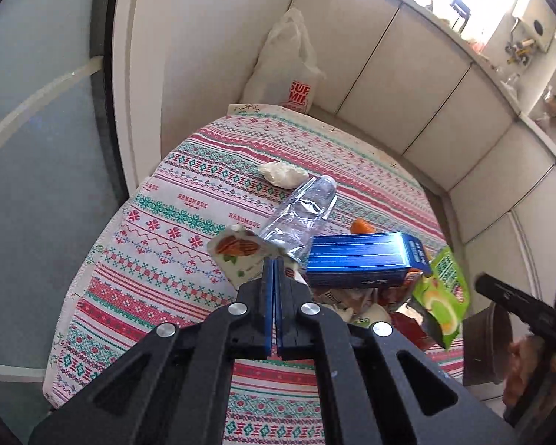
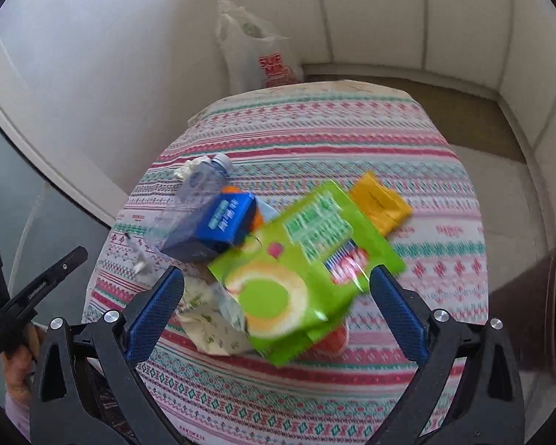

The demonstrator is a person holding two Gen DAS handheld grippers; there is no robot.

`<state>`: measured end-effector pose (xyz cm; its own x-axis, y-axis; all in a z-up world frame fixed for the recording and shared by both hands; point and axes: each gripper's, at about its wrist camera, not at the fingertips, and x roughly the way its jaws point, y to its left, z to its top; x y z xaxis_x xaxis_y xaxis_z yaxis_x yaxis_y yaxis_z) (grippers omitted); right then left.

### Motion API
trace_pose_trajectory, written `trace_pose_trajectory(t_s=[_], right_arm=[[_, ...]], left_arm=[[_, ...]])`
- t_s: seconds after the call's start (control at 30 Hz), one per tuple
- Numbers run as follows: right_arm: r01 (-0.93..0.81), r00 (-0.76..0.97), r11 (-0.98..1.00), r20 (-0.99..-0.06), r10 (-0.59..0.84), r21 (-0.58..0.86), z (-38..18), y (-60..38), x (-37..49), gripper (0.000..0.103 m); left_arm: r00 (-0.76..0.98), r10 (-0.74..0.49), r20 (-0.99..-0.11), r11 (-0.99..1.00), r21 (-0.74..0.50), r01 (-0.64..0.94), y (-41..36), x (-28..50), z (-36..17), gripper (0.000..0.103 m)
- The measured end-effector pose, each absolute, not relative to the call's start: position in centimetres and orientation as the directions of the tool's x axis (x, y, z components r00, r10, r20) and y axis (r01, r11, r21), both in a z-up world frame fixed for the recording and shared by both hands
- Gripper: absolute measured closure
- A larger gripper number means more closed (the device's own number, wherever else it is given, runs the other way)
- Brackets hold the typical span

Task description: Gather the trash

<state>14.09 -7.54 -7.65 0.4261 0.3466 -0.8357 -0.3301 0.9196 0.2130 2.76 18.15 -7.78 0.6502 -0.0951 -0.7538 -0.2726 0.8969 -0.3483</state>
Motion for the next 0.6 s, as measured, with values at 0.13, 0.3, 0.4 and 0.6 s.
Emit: trace_pose_trajectory(t_s=[0.13,0.3,0.4,0.6], right_arm=[[-0.411,0.404,0.902,-0.86,0.312,0.134,-7.8,-0.7,19.6,0.007],[-0.421,0.372,0.887,-0.857,0.357,0.187,-9.2,2.4,22.7,0.007],[-0.446,0.367,0.878,-0.858,0.359,0.176,-9.8,3.0,22.9,0.007],[-0.462,0.366,0.873,-0.862,0.35,0.158,-10.7,2.5,24.0,0.007]], left_arm=[[0.603,-0.123,-0.788,0.857,-0.39,-0.335,19.1,3.7,-9.9,0.102],[0.503,-0.23,-0.833,0.687,-0.505,-0.522,22.1,6.1,-16.2,0.046],[0.529,-0.247,-0.812,0.63,-0.549,-0.549,22.4,7.4,-17.2,0.043],[0.496,-0.25,-0.831,0.63,-0.529,-0.568,20.6,9.7,-17.7,0.03]])
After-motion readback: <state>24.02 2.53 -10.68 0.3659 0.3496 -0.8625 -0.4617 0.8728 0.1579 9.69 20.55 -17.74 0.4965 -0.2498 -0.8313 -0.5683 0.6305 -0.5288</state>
